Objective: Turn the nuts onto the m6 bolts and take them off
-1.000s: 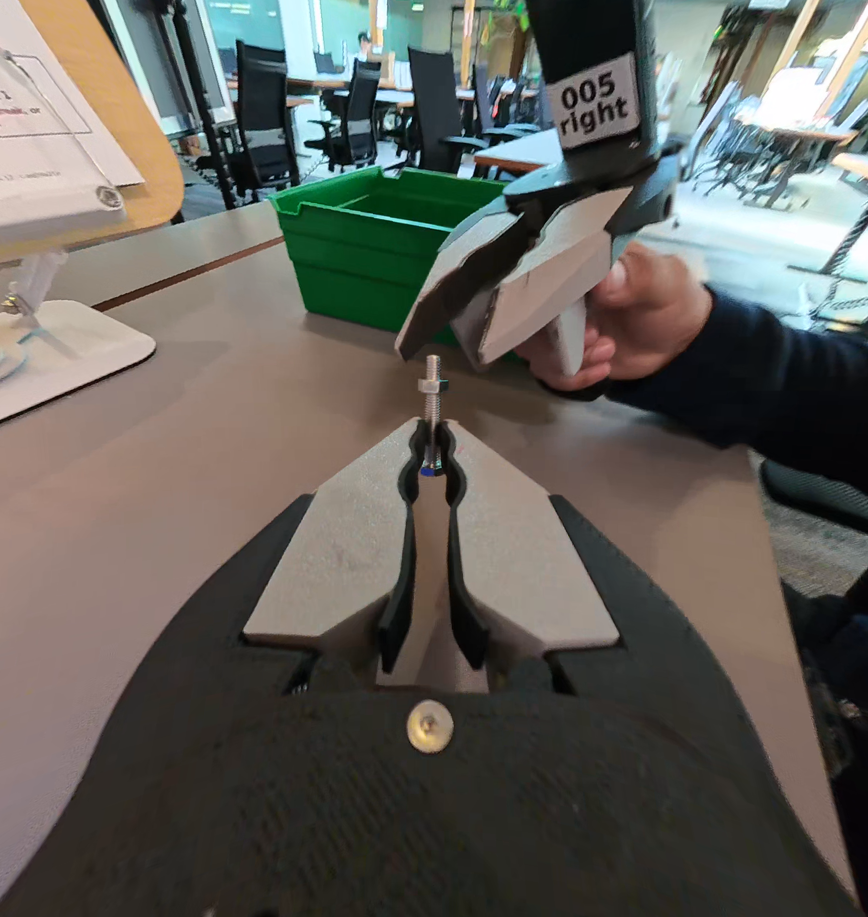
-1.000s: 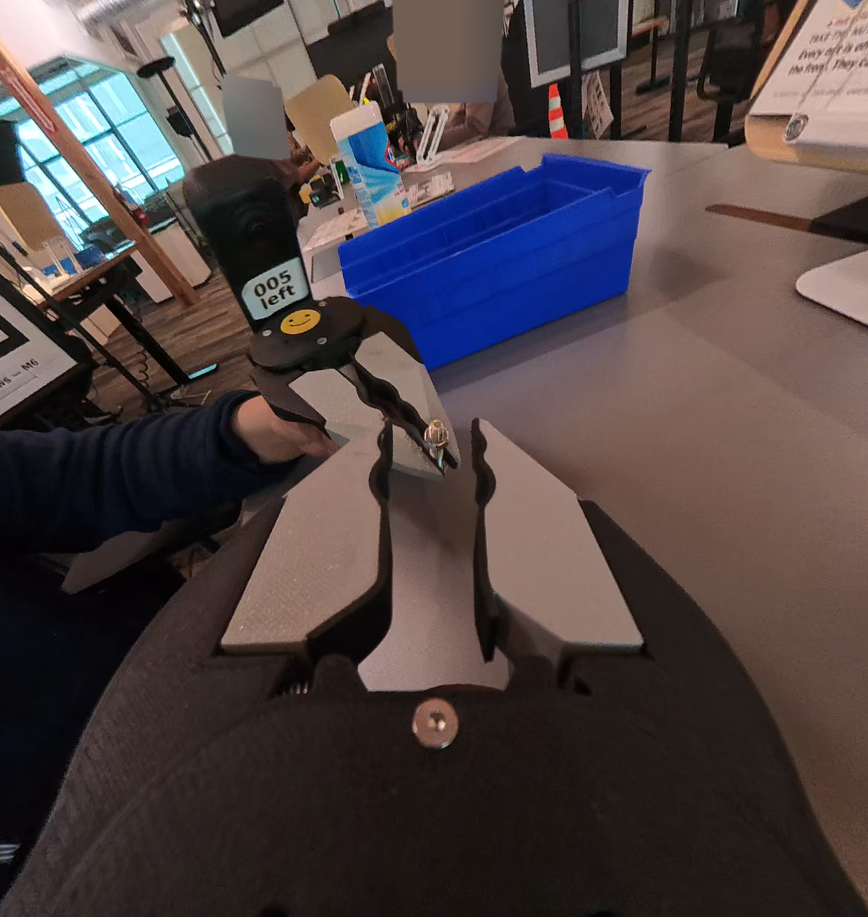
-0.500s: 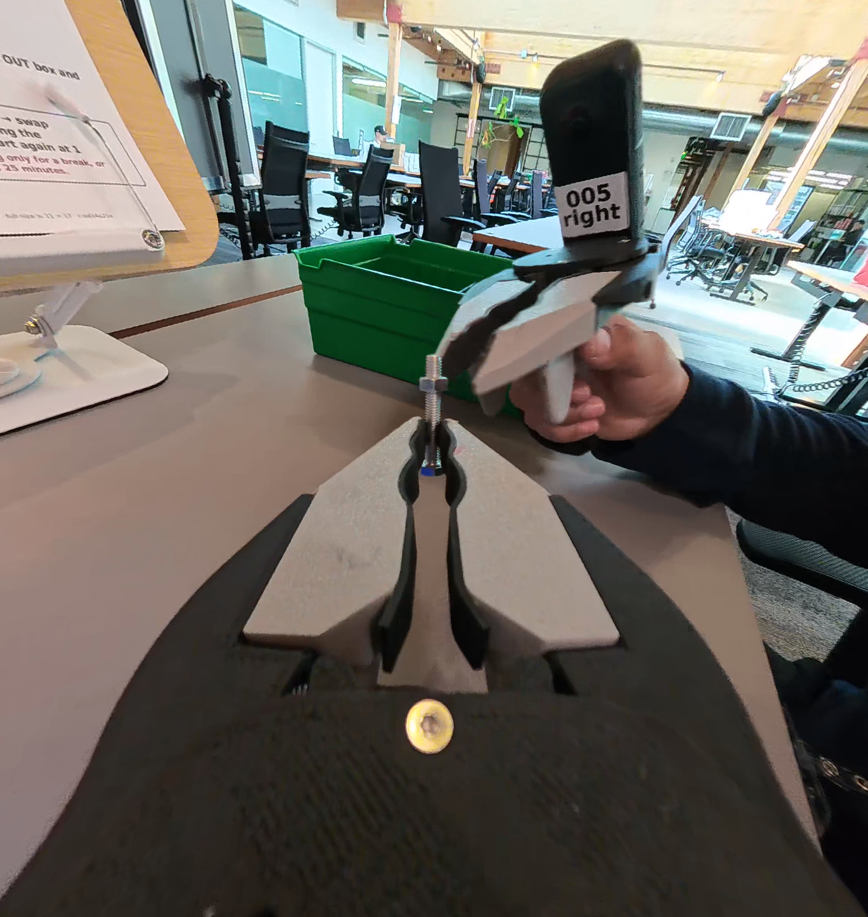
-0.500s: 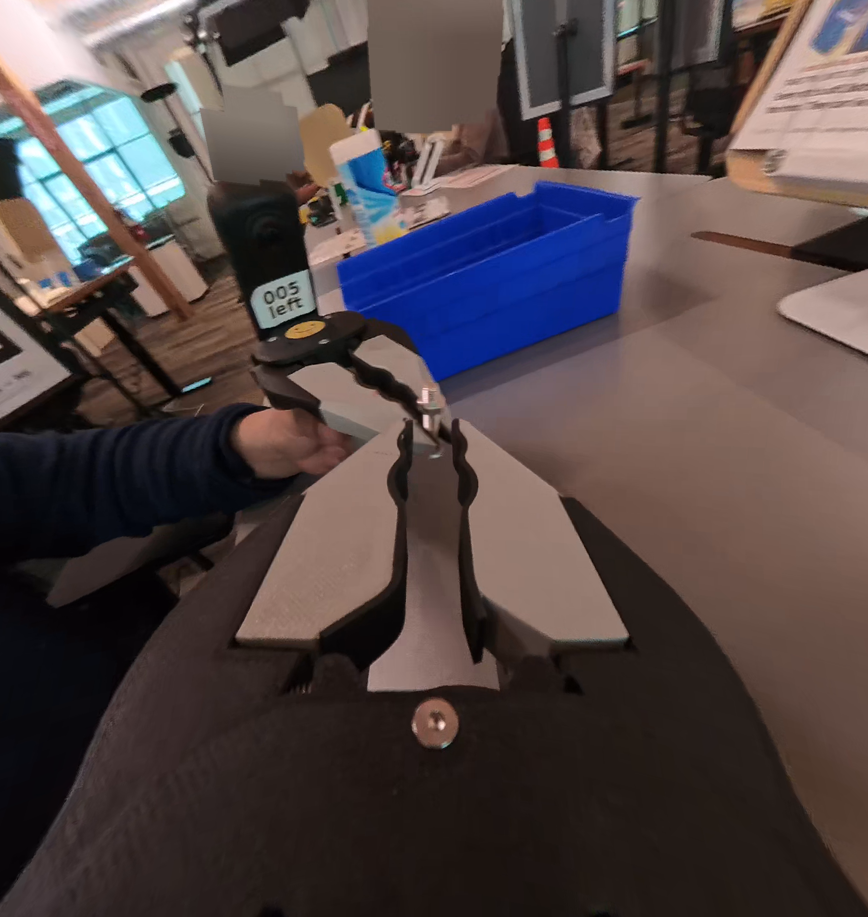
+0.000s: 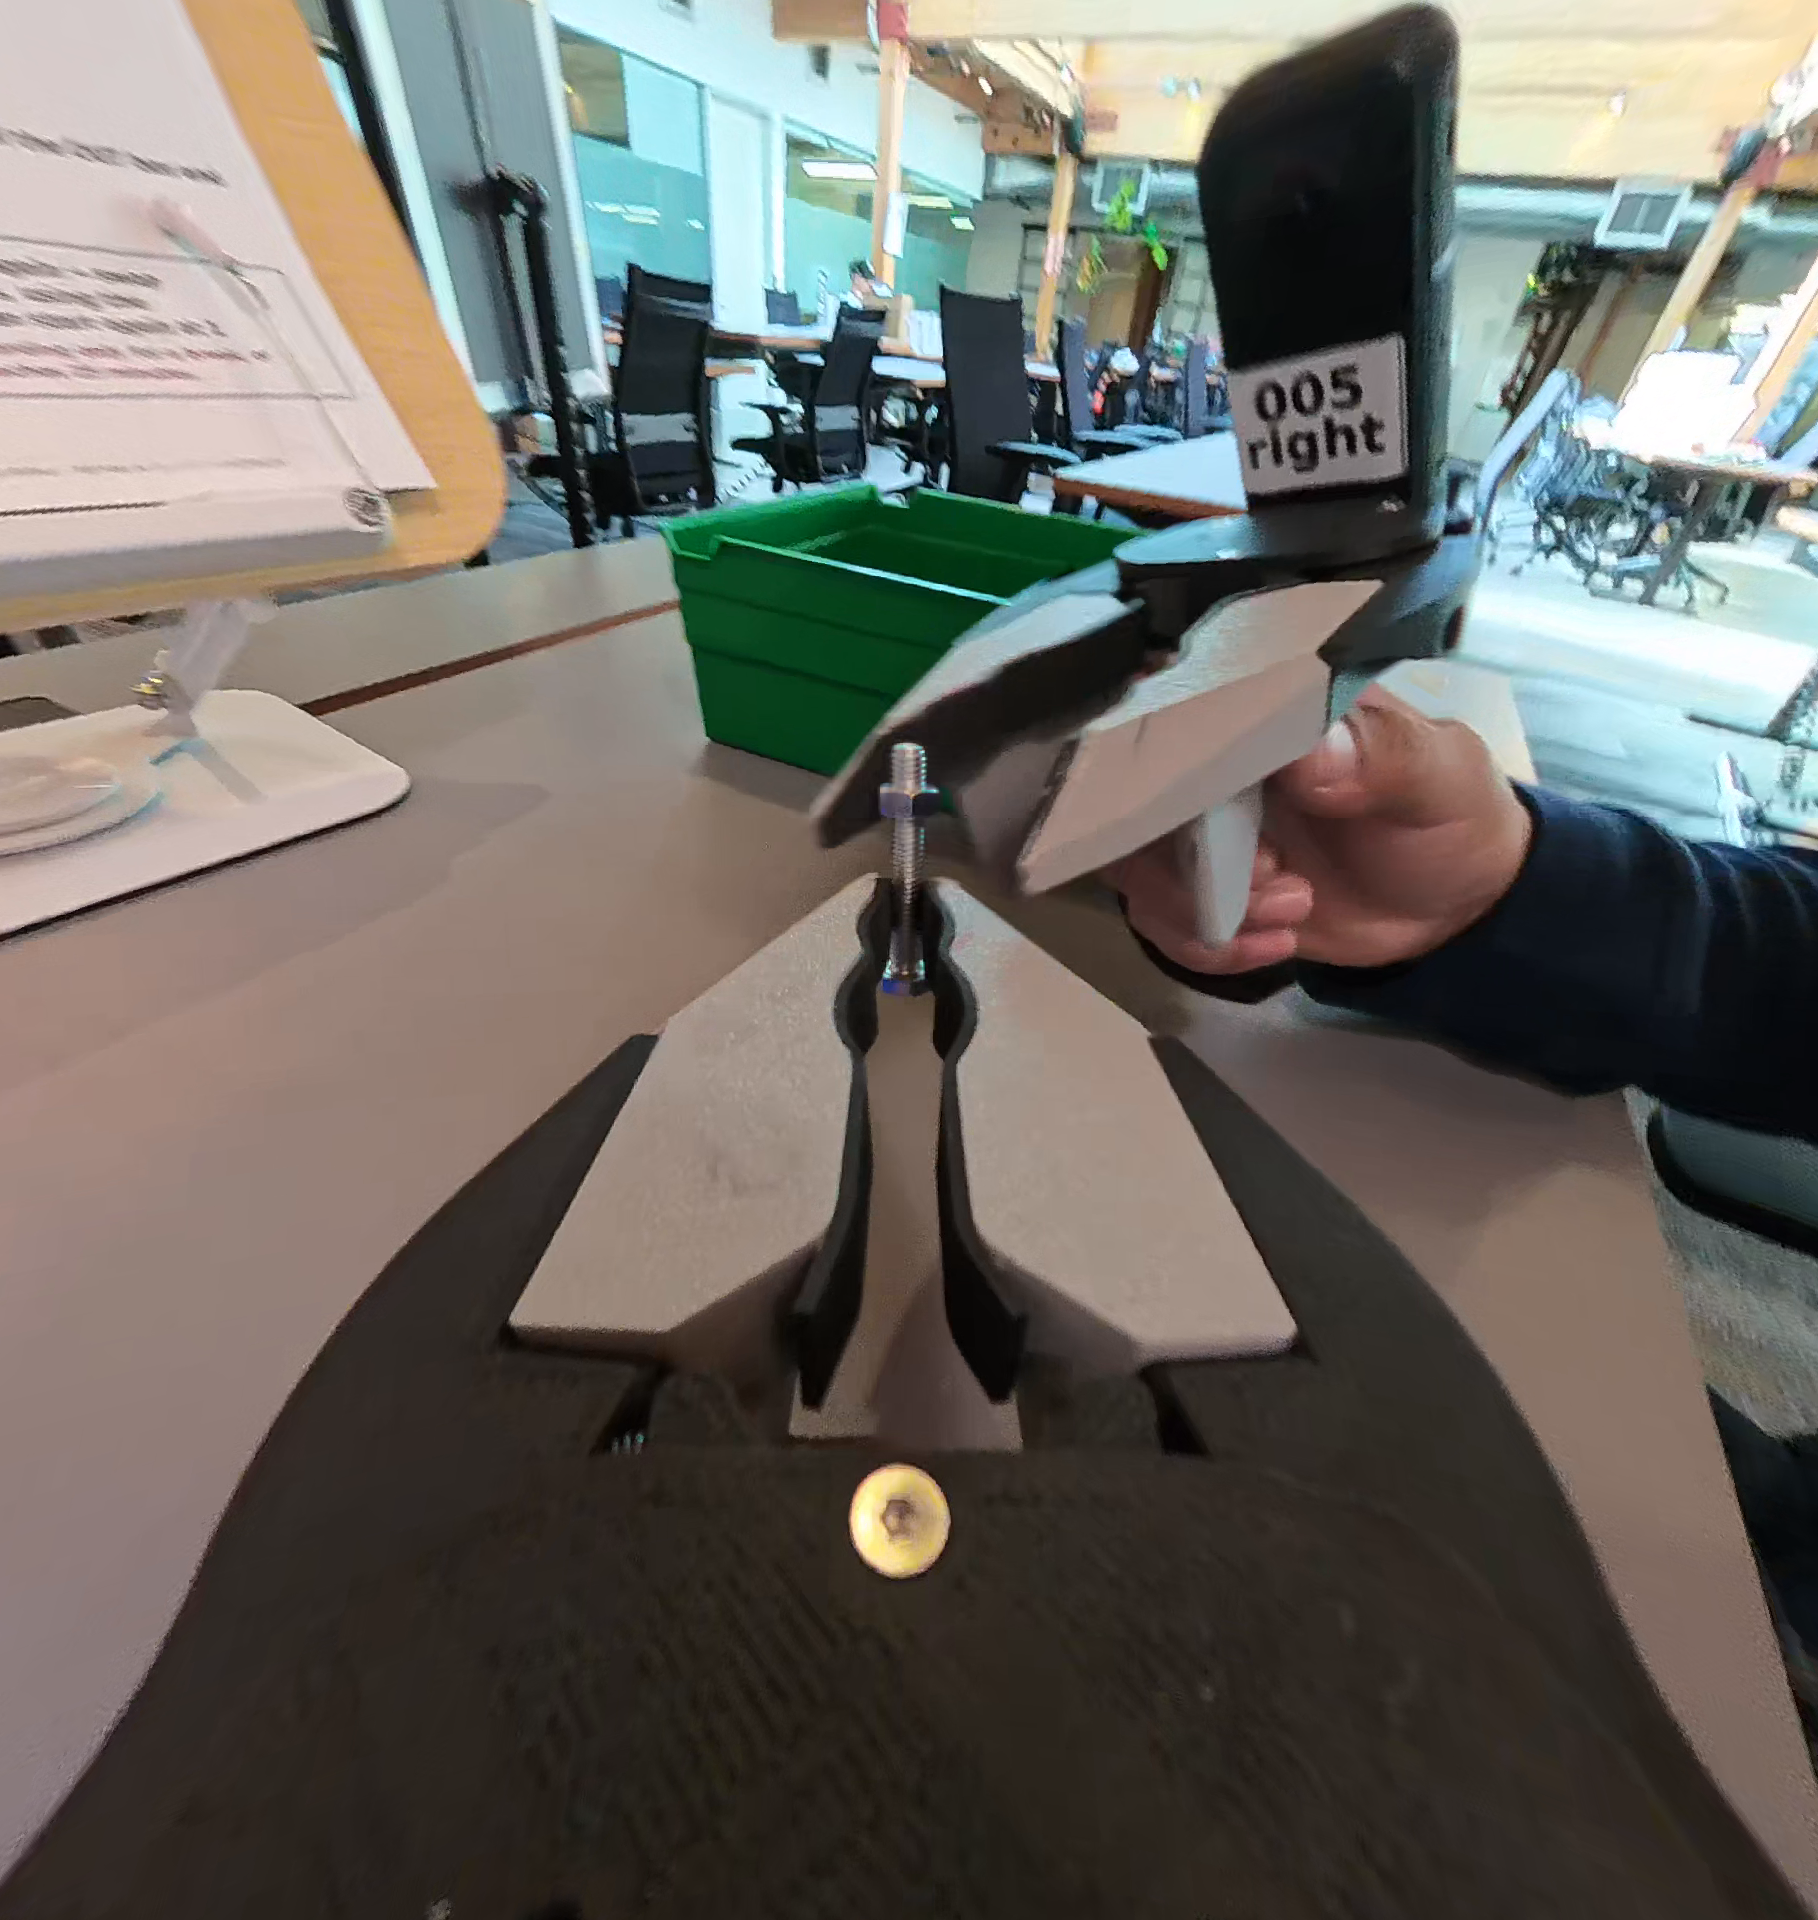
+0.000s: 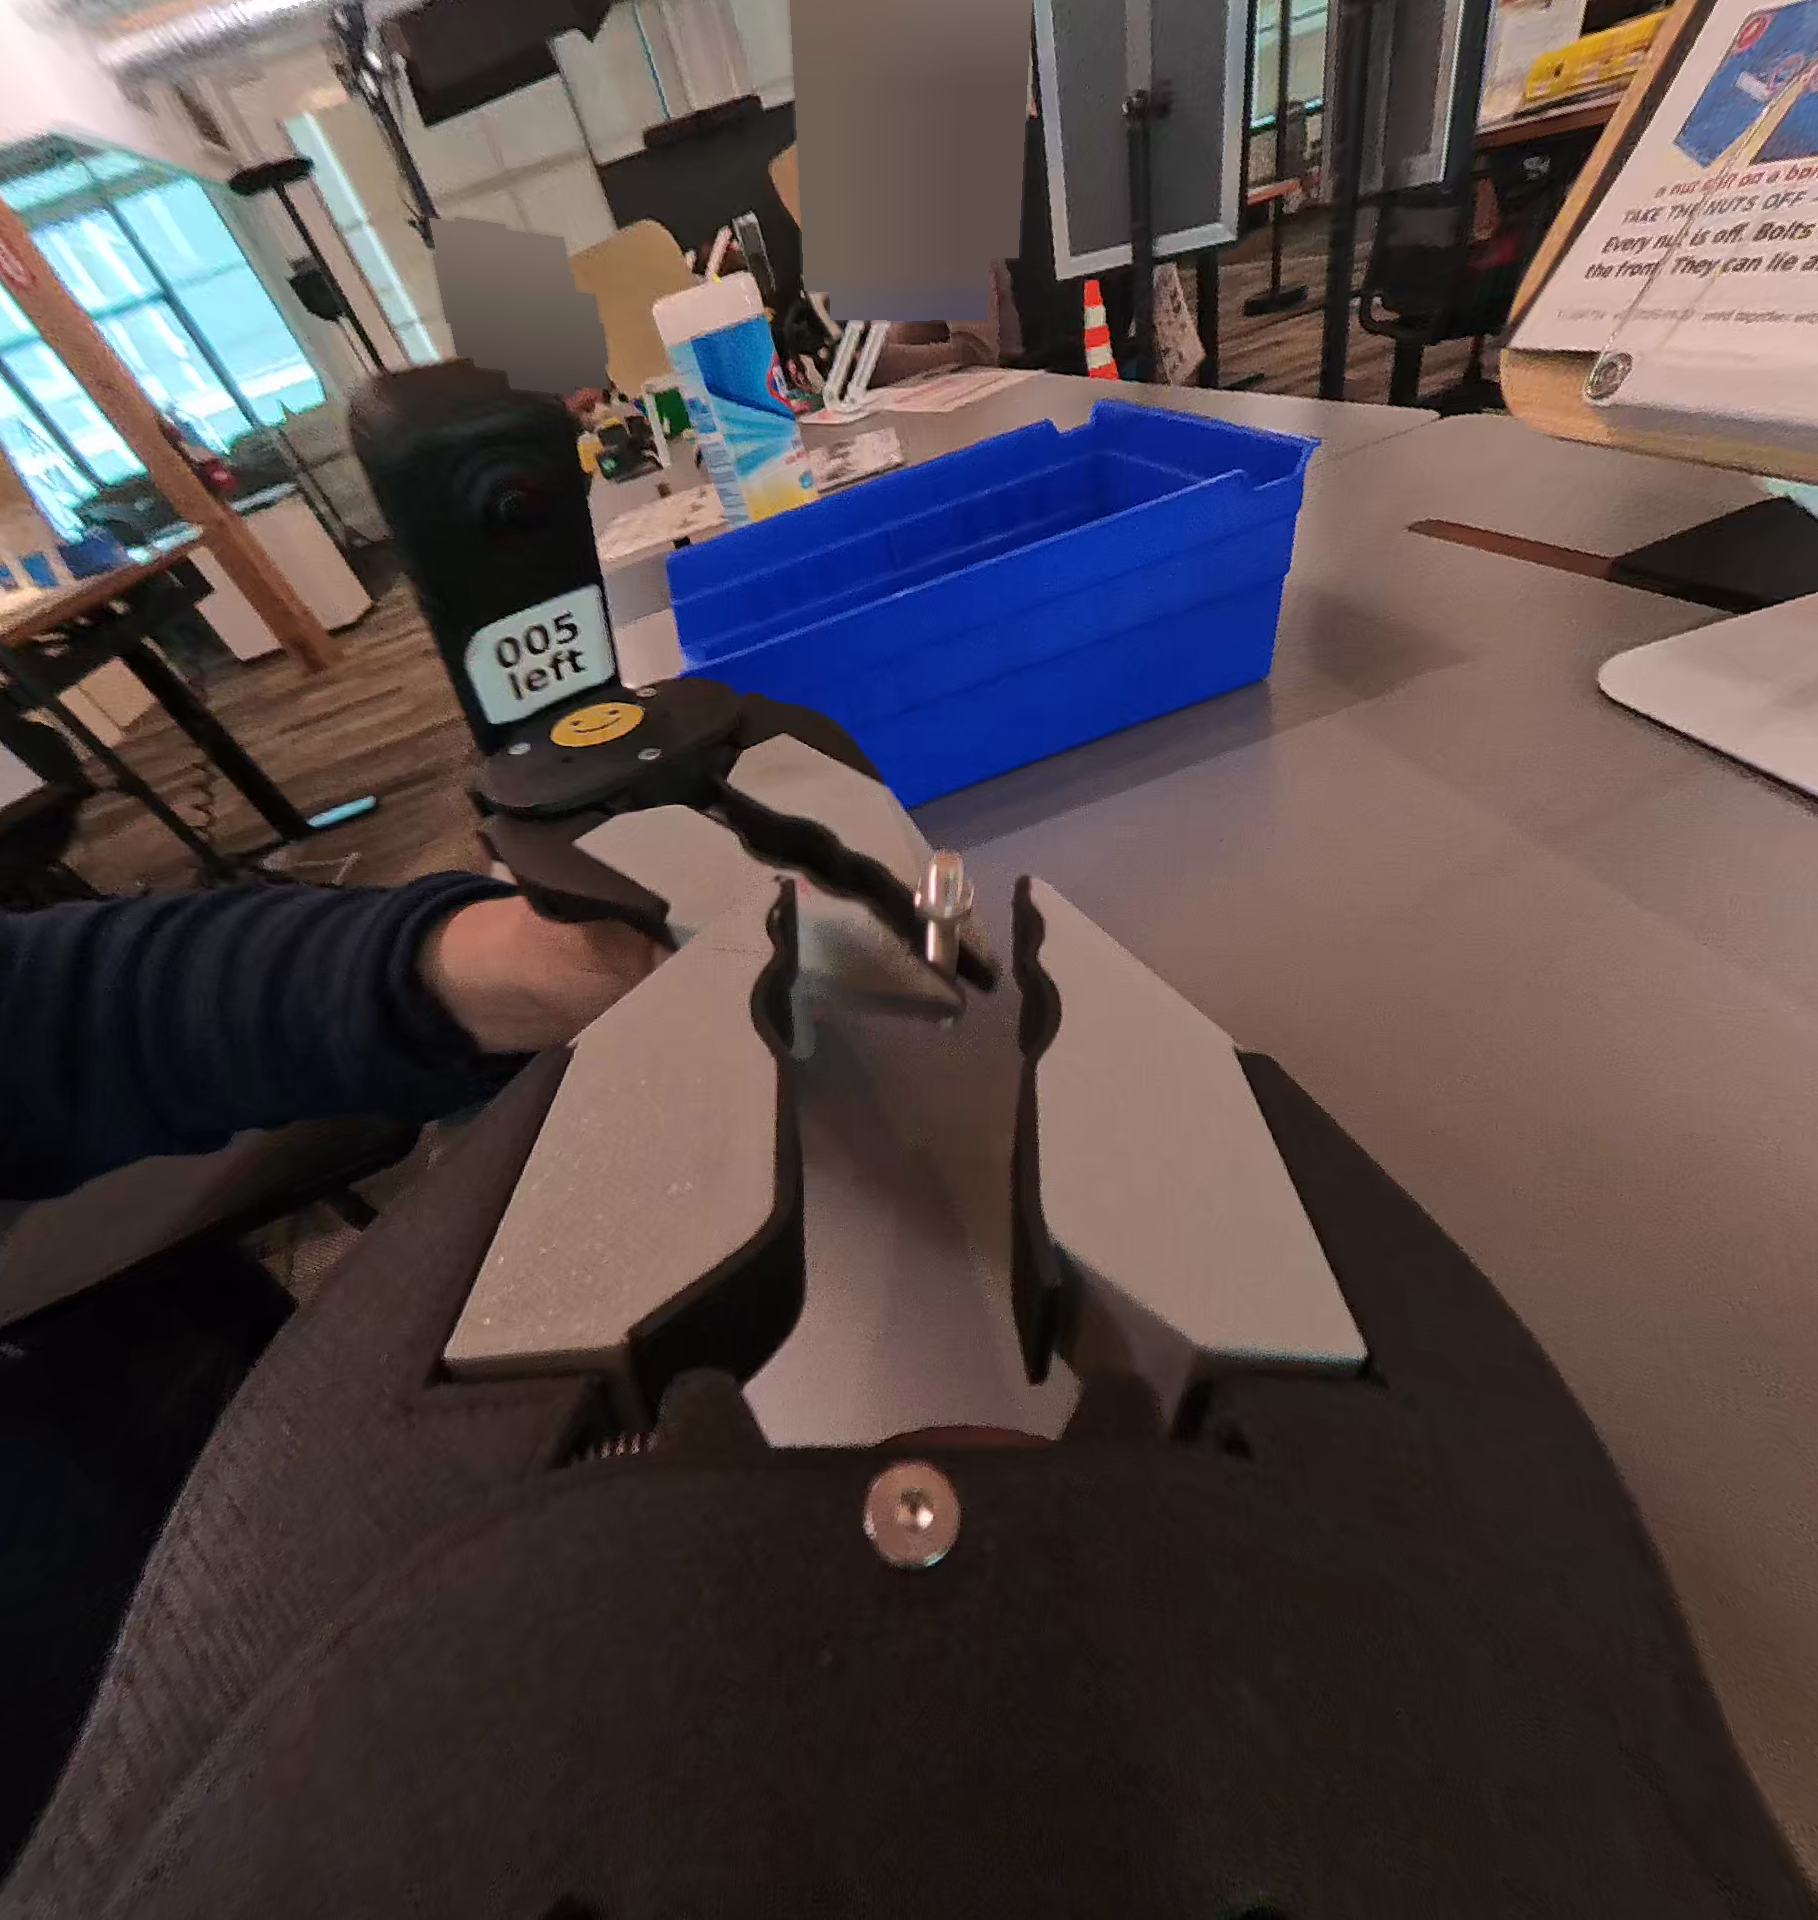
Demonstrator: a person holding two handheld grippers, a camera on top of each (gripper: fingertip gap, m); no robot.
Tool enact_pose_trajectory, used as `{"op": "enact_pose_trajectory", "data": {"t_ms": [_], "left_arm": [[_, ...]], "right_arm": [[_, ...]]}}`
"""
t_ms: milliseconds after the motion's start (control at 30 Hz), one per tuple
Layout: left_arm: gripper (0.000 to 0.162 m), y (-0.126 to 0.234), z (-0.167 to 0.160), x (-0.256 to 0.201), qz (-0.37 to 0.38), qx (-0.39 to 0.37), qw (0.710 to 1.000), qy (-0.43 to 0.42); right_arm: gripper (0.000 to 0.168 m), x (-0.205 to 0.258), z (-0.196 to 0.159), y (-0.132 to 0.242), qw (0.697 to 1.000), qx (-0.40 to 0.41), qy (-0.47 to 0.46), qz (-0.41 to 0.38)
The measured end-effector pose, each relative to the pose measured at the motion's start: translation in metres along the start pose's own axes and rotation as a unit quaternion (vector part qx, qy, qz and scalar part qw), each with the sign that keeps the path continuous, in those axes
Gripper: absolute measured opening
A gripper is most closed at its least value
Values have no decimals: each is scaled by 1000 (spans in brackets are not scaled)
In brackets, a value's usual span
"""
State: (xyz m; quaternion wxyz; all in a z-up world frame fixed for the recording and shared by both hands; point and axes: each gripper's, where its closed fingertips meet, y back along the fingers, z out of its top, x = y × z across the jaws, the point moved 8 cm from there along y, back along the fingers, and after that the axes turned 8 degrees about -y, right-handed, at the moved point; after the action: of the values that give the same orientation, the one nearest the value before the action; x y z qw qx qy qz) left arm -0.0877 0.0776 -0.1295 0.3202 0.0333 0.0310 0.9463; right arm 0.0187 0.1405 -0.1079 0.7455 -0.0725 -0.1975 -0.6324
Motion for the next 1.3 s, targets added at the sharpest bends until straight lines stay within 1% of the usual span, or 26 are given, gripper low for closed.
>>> {"op": "enact_pose_trajectory", "data": {"t_ms": [33, 133, 167, 267, 300, 367, 467, 533, 600, 700, 767, 833, 967, 1033, 1100, 1133, 1167, 1233, 1300], "left_arm": [[3, 3, 1, 3, 8, -10, 1000, 8], [3, 5, 1, 6, 8, -12, 1000, 23], [4, 3, 0, 5, 5, -5, 1000, 19], [4, -4, 0, -7, -23, 10, 1000, -15], [4, -6, -1, -11, -25, 20, 999, -29], [4, -8, -2, -13, -18, 32, 998, -49], [4, -4, -1, -7, 1, 25, 999, -43], [4, 0, 0, -1, 21, 26, 998, -46], [4, 0, -1, 0, 20, 33, 998, -40], [4, -8, 0, -8, -9, 40, 999, -29], [4, -13, 2, -12, -3, 55, 997, -59], [4, -13, 7, -7, 6, 53, 996, -77], [4, -7, 9, 12, 16, 53, 997, -56], [4, -10, 5, 11, -3, 50, 998, -37], [4, -17, 3, 0, -30, 47, 998, -30], [4, -20, 4, -6, -41, 42, 998, -29], [4, -21, 5, -9, -37, 40, 998, -30], [4, -19, 7, -9, -39, 30, 998, -29], [4, -14, 8, -3, -20, 24, 999, -22]], "right_arm": [[33, 0, 1, 3, 1000, -5, -9, 9], [31, 0, 1, 3, 999, -7, -23, 24], [33, 2, 0, 0, 999, -7, -24, 33], [50, 11, -1, -12, 997, -10, -40, 72], [50, 11, -2, -15, 996, -7, -47, 77], [45, 7, -3, -14, 998, 2, -43, 55], [42, -2, 2, 0, 999, -16, -35, 17], [33, -5, 2, 6, 1000, -10, -18, -2], [23, -2, 0, 5, 1000, -4, -6, 10], [39, 4, -3, -10, 998, -2, -34, 44], [42, 3, -2, -14, 999, 0, -31, 37], [38, -1, 2, -5, 999, -16, -21, 21], [33, -9, 9, 17, 999, -41, -6, -5], [30, -8, 7, 15, 999, -34, -10, 4], [37, -4, 3, 2, 999, -18, -26, 23], [38, -1, 1, -3, 999, -14, -35, 37], [42, 0, 1, -6, 998, -14, -39, 43], [35, -1, 4, -2, 999, -23, -30, 38], [34, -6, 7, 7, 999, -35, -27, 18]]}}
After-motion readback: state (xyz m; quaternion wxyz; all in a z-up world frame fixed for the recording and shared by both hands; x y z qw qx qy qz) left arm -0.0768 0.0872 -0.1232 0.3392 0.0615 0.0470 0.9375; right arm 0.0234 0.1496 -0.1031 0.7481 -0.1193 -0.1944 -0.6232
